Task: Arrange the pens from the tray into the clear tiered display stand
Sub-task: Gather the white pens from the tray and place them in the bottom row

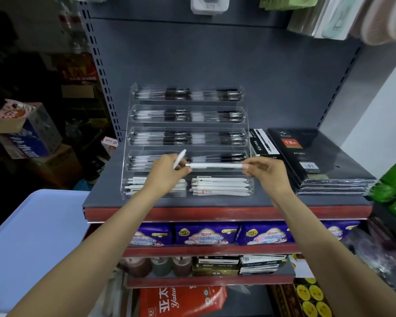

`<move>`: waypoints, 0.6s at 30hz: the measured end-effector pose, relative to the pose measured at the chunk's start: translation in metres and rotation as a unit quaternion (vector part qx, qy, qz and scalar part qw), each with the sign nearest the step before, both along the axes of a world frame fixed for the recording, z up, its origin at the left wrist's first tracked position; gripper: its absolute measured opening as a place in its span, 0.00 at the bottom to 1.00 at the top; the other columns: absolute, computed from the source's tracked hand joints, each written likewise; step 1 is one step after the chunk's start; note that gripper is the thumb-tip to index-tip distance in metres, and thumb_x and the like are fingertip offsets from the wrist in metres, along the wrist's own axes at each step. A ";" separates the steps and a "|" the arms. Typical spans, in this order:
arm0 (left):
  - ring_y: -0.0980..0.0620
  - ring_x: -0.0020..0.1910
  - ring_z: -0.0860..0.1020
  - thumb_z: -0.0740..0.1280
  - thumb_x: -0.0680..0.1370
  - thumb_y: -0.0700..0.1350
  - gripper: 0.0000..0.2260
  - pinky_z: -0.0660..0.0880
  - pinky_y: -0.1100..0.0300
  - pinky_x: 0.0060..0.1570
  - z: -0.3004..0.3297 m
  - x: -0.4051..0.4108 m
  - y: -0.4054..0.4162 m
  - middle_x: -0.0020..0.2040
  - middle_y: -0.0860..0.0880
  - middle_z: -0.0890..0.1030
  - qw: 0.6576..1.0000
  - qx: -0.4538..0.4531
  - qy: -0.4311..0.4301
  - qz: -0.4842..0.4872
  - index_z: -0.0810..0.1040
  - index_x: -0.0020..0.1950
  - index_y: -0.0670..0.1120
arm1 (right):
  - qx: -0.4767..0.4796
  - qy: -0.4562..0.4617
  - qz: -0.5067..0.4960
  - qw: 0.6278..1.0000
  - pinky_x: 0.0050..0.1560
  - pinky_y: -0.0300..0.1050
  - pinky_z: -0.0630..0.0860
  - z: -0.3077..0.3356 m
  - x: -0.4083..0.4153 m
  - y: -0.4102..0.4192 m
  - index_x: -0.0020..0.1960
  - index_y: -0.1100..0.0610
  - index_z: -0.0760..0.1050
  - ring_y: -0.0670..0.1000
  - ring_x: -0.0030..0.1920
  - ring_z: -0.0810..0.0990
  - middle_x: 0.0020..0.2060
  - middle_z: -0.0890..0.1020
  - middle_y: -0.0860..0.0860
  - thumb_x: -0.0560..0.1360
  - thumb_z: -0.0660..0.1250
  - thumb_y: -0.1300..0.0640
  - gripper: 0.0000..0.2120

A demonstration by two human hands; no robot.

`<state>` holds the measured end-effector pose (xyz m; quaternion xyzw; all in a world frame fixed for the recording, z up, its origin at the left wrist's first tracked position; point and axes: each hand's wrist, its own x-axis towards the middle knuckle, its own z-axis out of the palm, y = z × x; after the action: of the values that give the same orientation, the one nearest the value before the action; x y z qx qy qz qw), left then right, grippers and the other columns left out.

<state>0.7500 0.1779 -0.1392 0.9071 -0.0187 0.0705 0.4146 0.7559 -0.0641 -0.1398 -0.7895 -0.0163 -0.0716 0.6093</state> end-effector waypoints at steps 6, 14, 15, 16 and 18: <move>0.52 0.43 0.80 0.71 0.74 0.46 0.07 0.73 0.61 0.45 0.000 -0.003 -0.006 0.44 0.50 0.82 0.999 -0.001 0.001 -0.044 0.82 0.50 0.45 | -0.002 0.012 -0.021 1.000 0.37 0.29 0.77 -0.007 0.004 -0.007 0.40 0.56 0.81 0.39 0.29 0.80 0.26 0.82 0.43 0.71 0.70 0.67 0.07; 0.57 0.32 0.74 0.71 0.74 0.46 0.02 0.68 0.60 0.36 -0.006 0.001 -0.014 0.36 0.51 0.79 0.989 0.132 0.034 -0.057 0.81 0.46 0.50 | -0.211 -0.081 -0.032 0.974 0.40 0.22 0.71 -0.013 0.003 0.000 0.45 0.62 0.83 0.38 0.32 0.76 0.38 0.80 0.50 0.72 0.71 0.64 0.04; 0.57 0.32 0.74 0.70 0.74 0.46 0.02 0.68 0.60 0.37 -0.006 0.001 -0.015 0.36 0.52 0.79 0.988 0.141 0.031 -0.056 0.81 0.46 0.50 | -0.262 -0.103 -0.024 0.959 0.40 0.23 0.70 -0.013 0.002 0.000 0.46 0.62 0.83 0.39 0.34 0.74 0.41 0.80 0.52 0.72 0.71 0.64 0.04; 0.56 0.32 0.74 0.70 0.74 0.46 0.02 0.68 0.60 0.37 -0.005 0.001 -0.016 0.36 0.52 0.79 0.987 0.150 0.026 -0.055 0.81 0.46 0.50 | -0.306 -0.115 -0.013 0.945 0.41 0.26 0.70 -0.015 0.003 0.001 0.46 0.62 0.83 0.42 0.35 0.74 0.43 0.79 0.54 0.72 0.70 0.65 0.04; 0.54 0.34 0.75 0.69 0.75 0.46 0.02 0.70 0.59 0.38 -0.005 0.000 -0.018 0.37 0.51 0.80 0.984 0.170 0.015 -0.054 0.81 0.45 0.50 | -0.379 -0.115 0.012 0.918 0.47 0.41 0.74 -0.019 0.004 0.003 0.49 0.62 0.82 0.52 0.43 0.78 0.49 0.79 0.56 0.74 0.68 0.64 0.06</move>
<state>0.7502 0.1603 -0.1440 0.9630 -0.0737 0.0304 0.2574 0.7596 -0.0614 -0.1587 -0.9472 -0.1218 -0.1432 0.2596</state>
